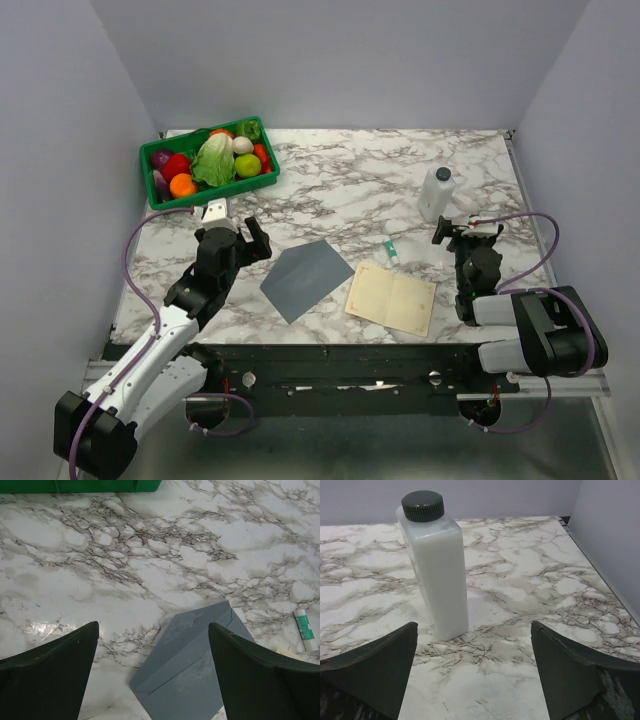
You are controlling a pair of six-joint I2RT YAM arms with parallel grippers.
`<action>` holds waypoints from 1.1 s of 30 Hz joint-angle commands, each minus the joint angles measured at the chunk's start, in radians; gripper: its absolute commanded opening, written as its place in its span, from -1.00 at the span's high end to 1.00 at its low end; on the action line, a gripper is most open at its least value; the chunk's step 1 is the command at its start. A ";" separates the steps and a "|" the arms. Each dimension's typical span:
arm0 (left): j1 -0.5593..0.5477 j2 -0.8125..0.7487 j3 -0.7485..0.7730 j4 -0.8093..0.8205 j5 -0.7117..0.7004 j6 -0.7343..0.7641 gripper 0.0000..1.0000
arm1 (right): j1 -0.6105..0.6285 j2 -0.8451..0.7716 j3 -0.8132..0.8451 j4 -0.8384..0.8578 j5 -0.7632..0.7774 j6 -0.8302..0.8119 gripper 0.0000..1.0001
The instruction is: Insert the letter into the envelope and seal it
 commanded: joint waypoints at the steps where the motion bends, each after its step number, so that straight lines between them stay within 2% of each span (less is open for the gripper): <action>1: -0.006 -0.020 0.026 -0.018 -0.011 -0.017 -0.98 | -0.006 0.005 0.009 0.035 0.023 -0.004 -1.00; 11: -0.003 -0.025 0.017 -0.079 -0.002 -0.074 -0.97 | -0.005 0.001 -0.003 0.052 0.011 -0.014 -1.00; 14: -0.003 -0.034 0.027 -0.085 0.036 -0.066 -0.98 | -0.006 -0.056 -0.057 0.098 -0.098 -0.056 -1.00; 15: -0.003 -0.037 0.032 -0.092 0.039 -0.063 -0.97 | -0.003 -0.123 -0.063 0.083 -0.116 -0.067 -1.00; 18: -0.003 -0.045 0.044 -0.096 0.044 -0.046 -0.97 | 0.004 -0.286 -0.020 -0.200 -0.238 -0.065 -1.00; 19: -0.003 -0.043 0.049 -0.101 0.045 -0.042 -0.97 | 0.004 -0.390 -0.002 -0.384 -0.299 -0.056 -1.00; 23: -0.003 -0.037 0.072 -0.107 0.073 -0.028 -0.98 | 0.006 -0.593 -0.022 -0.546 -0.385 -0.033 -1.00; 25: -0.005 -0.034 0.075 -0.093 0.099 -0.025 -0.97 | 0.007 -0.692 -0.031 -0.675 -0.312 0.005 -1.00; 26: -0.005 -0.034 0.075 -0.090 0.117 -0.022 -0.98 | 0.006 -0.814 -0.040 -0.709 -0.260 0.101 -1.00; 27: -0.006 -0.031 0.073 -0.085 0.128 -0.020 -0.97 | 0.006 -0.870 -0.048 -0.744 -0.191 0.160 -1.00; 28: -0.006 -0.026 0.075 -0.081 0.136 -0.019 -0.97 | 0.006 -0.931 -0.037 -0.851 -0.066 0.227 -1.00; 29: -0.006 -0.022 0.079 -0.081 0.143 -0.019 -0.97 | 0.006 -0.978 -0.019 -0.928 0.001 0.364 -1.00; 30: -0.006 -0.017 0.081 -0.076 0.157 -0.016 -0.98 | 0.006 -1.045 0.004 -1.015 0.041 0.416 -1.00; 31: -0.008 -0.010 0.082 -0.072 0.166 -0.013 -0.97 | 0.006 -1.067 0.061 -1.174 0.078 0.445 -1.00; 33: -0.008 -0.005 0.086 -0.053 0.198 -0.013 -0.97 | 0.007 -1.088 0.098 -1.267 0.060 0.443 -1.00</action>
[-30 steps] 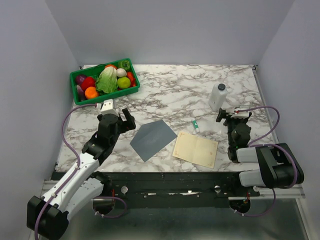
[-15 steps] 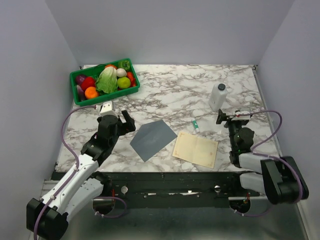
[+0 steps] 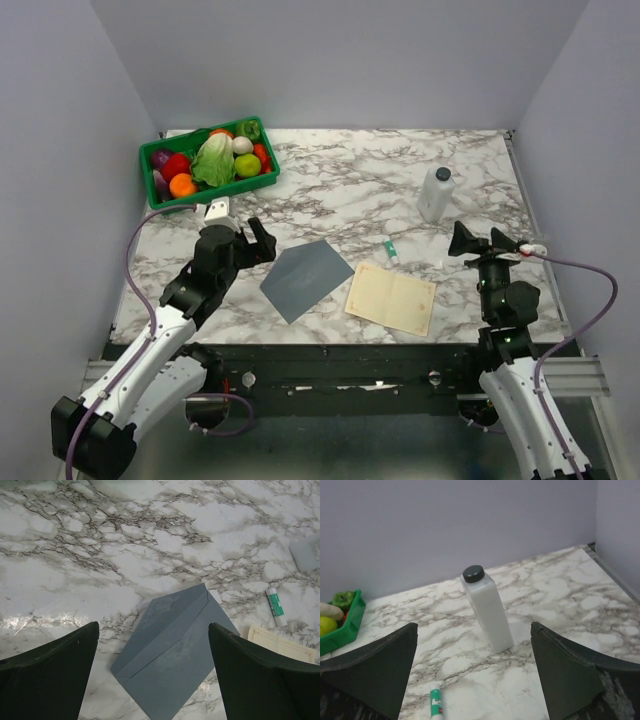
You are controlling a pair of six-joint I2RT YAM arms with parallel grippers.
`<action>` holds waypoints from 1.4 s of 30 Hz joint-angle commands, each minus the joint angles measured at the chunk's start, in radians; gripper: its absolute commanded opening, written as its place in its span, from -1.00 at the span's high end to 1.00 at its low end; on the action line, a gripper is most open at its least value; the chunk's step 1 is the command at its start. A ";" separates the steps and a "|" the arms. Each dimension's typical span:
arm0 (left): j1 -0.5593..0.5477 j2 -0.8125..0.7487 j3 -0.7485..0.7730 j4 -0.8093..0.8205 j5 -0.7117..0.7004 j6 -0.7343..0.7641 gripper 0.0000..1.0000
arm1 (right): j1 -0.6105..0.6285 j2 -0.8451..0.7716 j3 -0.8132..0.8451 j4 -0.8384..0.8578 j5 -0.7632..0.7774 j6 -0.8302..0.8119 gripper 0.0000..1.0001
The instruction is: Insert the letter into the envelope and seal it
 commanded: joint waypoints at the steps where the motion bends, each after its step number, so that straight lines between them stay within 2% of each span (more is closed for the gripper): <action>1: -0.008 0.018 0.033 0.043 0.102 0.014 -0.98 | 0.002 -0.057 0.122 -0.485 0.137 0.188 -1.00; 4: -0.009 0.033 0.027 0.091 0.171 0.004 -0.98 | 0.004 -0.024 0.164 -0.624 0.190 0.327 -1.00; 9: -0.054 0.082 0.053 0.112 0.242 0.025 -0.97 | 0.004 0.070 0.211 -0.661 0.104 0.378 -1.00; 14: -0.216 0.148 0.059 0.129 0.208 0.036 -0.98 | 0.002 0.154 0.253 -0.701 0.003 0.389 -1.00; 20: -0.428 0.273 0.038 0.233 0.134 -0.016 -0.98 | 0.002 0.232 0.291 -0.839 -0.101 0.461 -0.99; 26: -0.490 0.405 0.027 0.312 0.123 -0.050 -0.98 | 0.004 0.260 0.278 -0.957 -0.187 0.506 -0.76; 29: -0.496 0.443 0.041 0.333 0.126 -0.044 -0.98 | 0.004 0.248 0.259 -0.997 -0.204 0.506 -0.41; 30: -0.497 0.452 0.047 0.333 0.125 -0.039 -0.98 | 0.004 0.236 0.236 -0.997 -0.207 0.504 -0.10; 32: -0.500 0.480 0.062 0.333 0.125 -0.033 -0.97 | 0.004 0.202 0.227 -0.985 -0.244 0.506 0.32; 33: -0.502 0.486 0.065 0.335 0.125 -0.033 -0.98 | 0.004 0.196 0.221 -0.985 -0.246 0.519 0.72; 34: -0.502 0.498 0.067 0.342 0.125 -0.035 -0.98 | 0.004 0.191 0.218 -0.985 -0.246 0.526 0.91; 35: -0.502 0.501 0.070 0.347 0.123 -0.038 -0.97 | 0.004 0.194 0.215 -0.985 -0.247 0.532 0.99; 42: -0.502 0.564 0.102 0.359 0.099 -0.056 -0.96 | 0.004 0.339 0.204 -0.982 -0.279 0.550 0.99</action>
